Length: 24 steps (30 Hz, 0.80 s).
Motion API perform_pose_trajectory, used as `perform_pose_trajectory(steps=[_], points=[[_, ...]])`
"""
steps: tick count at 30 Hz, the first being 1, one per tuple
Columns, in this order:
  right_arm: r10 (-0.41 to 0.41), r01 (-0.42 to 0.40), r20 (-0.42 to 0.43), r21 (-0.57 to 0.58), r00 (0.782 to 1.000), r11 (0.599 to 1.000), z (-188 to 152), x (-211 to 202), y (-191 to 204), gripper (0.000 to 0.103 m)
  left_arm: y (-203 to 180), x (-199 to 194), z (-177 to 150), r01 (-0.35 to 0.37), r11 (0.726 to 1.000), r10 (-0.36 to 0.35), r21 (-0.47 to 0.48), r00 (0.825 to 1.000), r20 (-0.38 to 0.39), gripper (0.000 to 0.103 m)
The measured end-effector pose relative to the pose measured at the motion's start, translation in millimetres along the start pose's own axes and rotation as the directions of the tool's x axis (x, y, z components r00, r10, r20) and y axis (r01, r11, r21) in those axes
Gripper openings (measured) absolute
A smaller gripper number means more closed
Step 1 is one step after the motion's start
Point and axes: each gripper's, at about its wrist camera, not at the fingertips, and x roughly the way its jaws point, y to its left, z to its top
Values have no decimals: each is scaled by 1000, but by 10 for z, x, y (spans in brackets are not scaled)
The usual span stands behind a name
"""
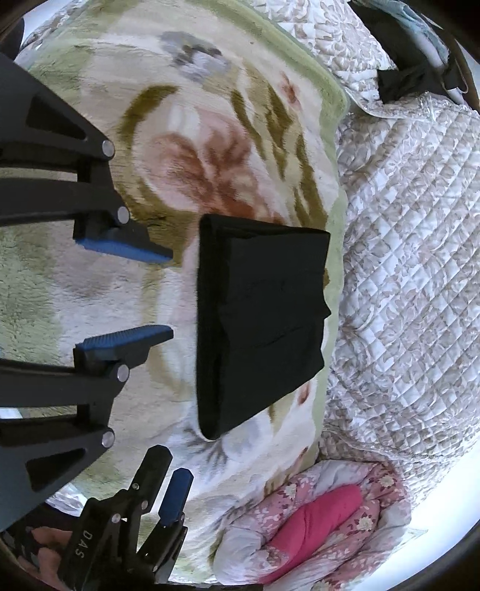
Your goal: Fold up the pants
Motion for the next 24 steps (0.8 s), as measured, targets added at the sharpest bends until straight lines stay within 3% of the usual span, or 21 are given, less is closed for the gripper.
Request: perform_pose_trajectory(steps=[14,24], points=[[-43,43,-62,2,997,999,-37,383,-74,50,112,375,24,-32,999,32,5,999,-29,40],[-36,35,-49,-19,998,999,6,499,-63,65,69,501,-31,-34,998,34,46,999,-5,52]])
